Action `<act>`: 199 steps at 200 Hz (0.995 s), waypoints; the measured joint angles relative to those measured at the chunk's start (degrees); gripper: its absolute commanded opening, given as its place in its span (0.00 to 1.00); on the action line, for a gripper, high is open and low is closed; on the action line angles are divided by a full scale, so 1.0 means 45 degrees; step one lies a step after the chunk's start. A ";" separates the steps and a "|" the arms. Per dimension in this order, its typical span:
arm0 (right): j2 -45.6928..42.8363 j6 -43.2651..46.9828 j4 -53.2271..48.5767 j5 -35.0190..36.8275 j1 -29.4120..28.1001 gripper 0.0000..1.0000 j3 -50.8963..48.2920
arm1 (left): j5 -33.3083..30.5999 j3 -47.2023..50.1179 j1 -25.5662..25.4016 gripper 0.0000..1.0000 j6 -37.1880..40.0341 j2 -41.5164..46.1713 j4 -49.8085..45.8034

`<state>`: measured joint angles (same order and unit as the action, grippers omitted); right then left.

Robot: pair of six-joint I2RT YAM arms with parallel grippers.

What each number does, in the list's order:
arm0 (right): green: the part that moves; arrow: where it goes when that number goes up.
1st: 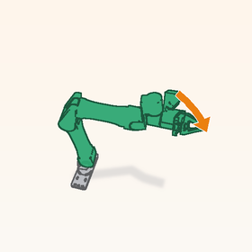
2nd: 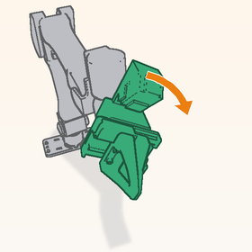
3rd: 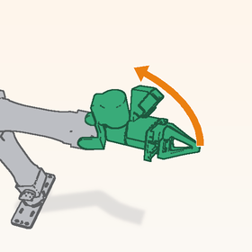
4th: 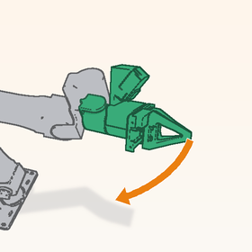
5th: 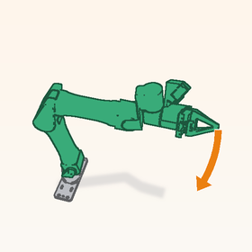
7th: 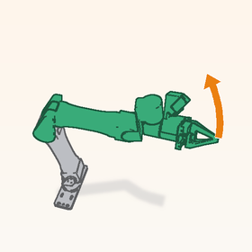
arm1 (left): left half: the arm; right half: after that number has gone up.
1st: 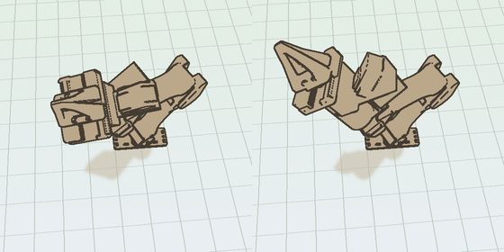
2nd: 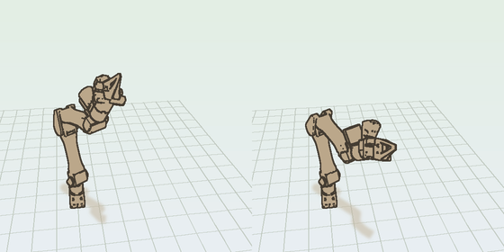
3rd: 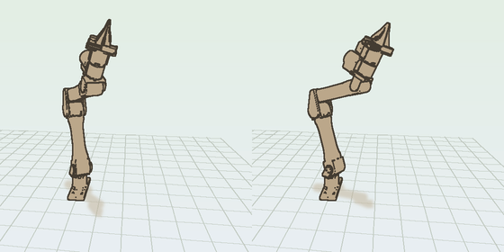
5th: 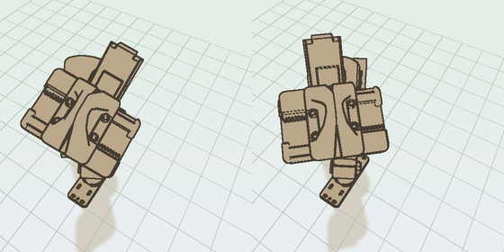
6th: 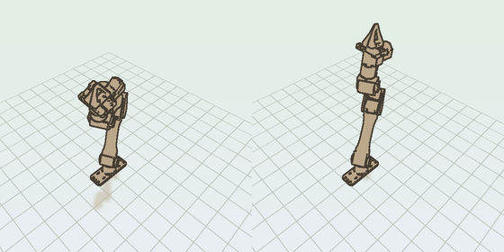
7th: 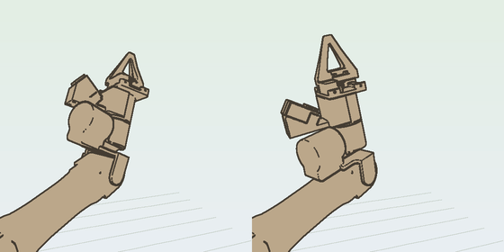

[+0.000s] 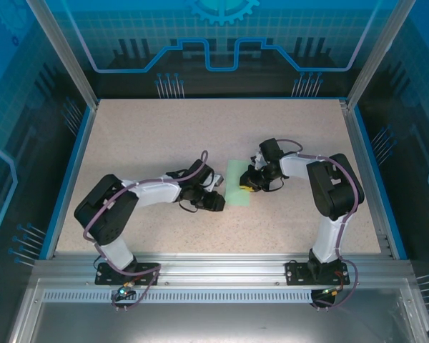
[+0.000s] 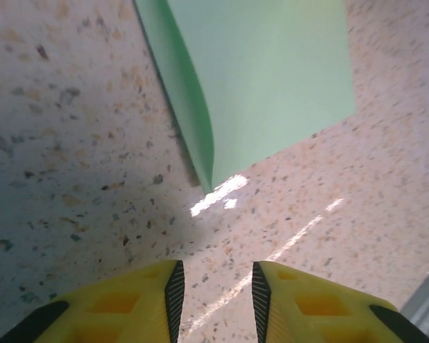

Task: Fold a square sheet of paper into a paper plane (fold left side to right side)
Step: Fold the triangle a second time at the center of the table.

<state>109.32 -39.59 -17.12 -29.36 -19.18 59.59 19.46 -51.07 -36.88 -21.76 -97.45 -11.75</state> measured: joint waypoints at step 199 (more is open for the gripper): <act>-0.0763 0.1171 -0.0423 -0.0374 0.0010 0.02 0.0029 | 0.1069 -0.2312 0.0180 0.24 -0.0146 -0.2895 0.0777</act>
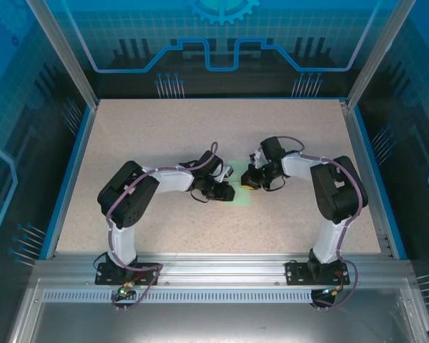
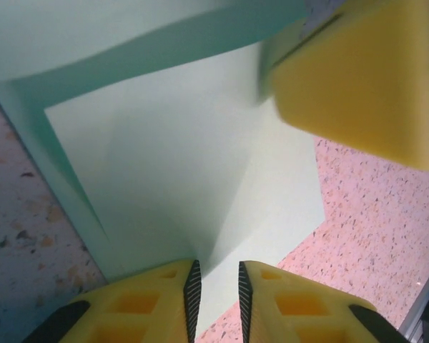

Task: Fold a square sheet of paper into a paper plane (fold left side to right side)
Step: Fold the triangle a second time at the center of the table.

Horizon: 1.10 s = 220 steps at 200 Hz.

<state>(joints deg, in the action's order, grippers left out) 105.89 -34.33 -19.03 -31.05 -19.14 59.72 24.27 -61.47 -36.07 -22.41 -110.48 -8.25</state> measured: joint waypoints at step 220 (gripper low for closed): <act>0.1151 0.1273 -0.1681 0.0432 -0.0442 0.03 0.1001 | -0.1205 -0.0044 -0.0345 0.16 0.0000 0.0087 -0.0379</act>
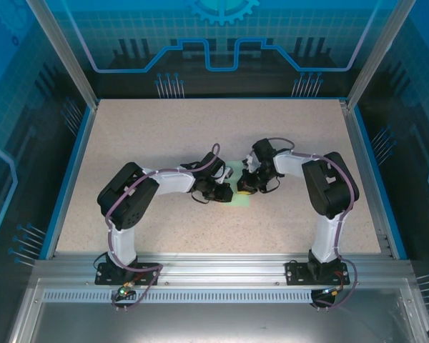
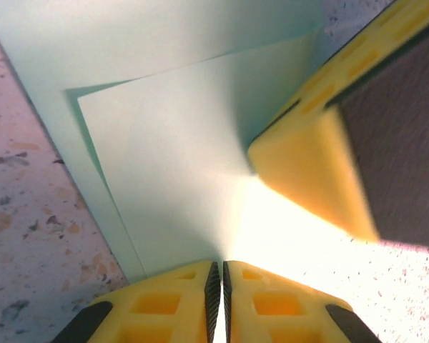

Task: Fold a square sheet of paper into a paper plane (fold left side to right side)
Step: Fold the triangle a second time at the center of the table.

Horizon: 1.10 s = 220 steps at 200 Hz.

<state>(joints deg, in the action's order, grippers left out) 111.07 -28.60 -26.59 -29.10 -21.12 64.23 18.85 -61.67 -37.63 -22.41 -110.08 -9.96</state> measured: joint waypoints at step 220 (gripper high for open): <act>0.0588 0.0962 -0.1384 0.0282 0.1209 0.03 0.1093 | 0.0738 -0.3342 -0.0204 0.24 0.0651 -0.1540 -0.1710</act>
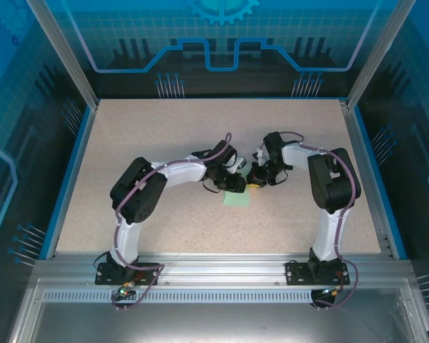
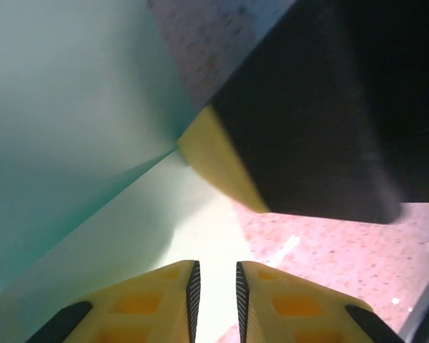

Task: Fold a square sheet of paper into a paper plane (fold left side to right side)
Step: Fold the triangle a second time at the center of the table.

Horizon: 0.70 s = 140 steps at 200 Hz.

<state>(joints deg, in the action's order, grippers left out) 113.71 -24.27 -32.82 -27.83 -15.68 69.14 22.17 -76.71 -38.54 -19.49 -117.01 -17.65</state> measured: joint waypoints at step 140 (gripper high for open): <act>0.0189 0.0238 -0.0393 -0.0015 -0.0005 0.04 0.0306 | -0.0306 0.4619 0.0005 0.24 -0.0019 0.2676 0.1632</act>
<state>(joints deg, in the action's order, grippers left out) 114.56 -23.20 -34.59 -27.90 -15.70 70.52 20.80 -55.92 -38.52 -19.57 -104.97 -10.31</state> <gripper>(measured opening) 0.042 0.241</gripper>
